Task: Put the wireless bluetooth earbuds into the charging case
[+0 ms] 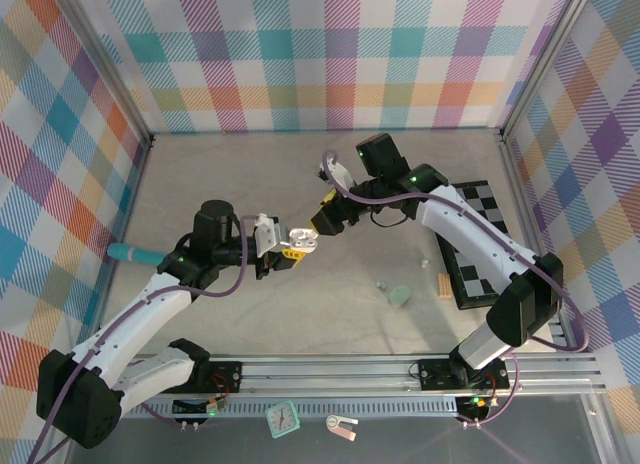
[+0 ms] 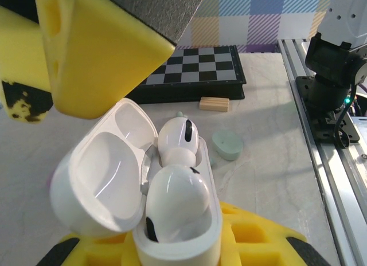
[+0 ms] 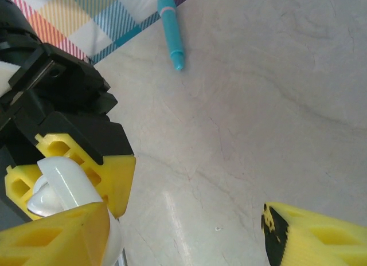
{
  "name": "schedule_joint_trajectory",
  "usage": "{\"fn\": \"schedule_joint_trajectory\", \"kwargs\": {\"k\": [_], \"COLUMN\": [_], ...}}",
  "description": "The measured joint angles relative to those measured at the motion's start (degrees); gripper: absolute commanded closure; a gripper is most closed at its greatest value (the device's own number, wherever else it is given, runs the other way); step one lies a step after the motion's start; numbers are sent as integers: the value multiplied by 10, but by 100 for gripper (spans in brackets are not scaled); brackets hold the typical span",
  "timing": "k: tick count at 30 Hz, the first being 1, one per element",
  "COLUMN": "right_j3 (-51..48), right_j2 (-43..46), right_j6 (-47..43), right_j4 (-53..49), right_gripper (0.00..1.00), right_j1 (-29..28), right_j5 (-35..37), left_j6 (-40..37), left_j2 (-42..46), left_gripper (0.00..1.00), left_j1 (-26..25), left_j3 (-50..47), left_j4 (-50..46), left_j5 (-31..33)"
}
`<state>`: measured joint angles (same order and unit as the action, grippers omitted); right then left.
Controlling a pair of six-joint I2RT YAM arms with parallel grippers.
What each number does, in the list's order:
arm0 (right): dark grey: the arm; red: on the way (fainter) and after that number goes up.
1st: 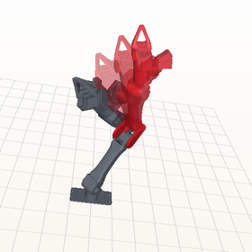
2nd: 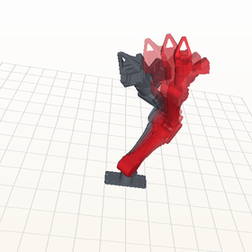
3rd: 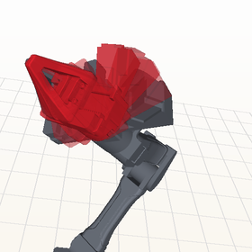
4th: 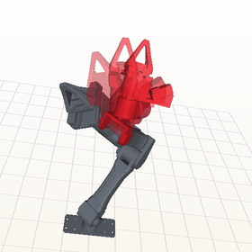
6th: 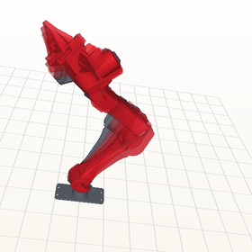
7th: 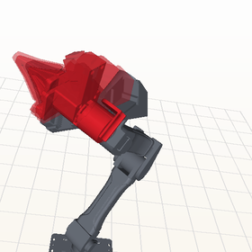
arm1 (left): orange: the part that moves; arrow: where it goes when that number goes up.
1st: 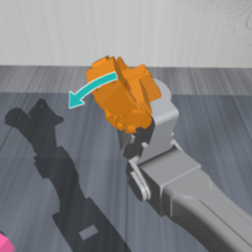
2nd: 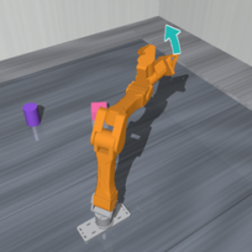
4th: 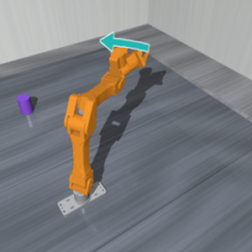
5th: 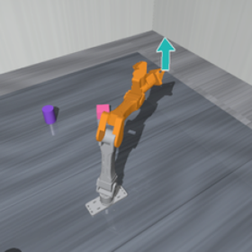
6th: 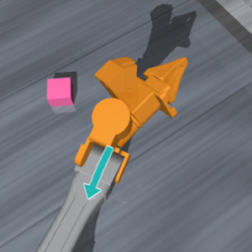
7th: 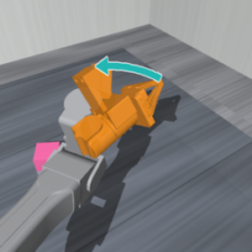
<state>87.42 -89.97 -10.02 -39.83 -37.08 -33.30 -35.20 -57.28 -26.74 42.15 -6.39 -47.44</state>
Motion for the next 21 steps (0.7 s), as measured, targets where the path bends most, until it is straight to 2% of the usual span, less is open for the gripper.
{"fn": "schedule_joint_trajectory", "kwargs": {"k": [14,21], "right_j3": [6,12], "right_j2": [6,9], "right_j6": [-54,-83], "right_j4": [-34,-83], "right_gripper": [30,30], "right_j1": [-1,-16], "right_j5": [-9,-22], "left_j6": [17,27], "left_j2": [0,-3], "left_gripper": [100,100], "left_j1": [-6,-6], "left_j3": [0,0], "left_j4": [-4,8], "left_j5": [0,11]}}
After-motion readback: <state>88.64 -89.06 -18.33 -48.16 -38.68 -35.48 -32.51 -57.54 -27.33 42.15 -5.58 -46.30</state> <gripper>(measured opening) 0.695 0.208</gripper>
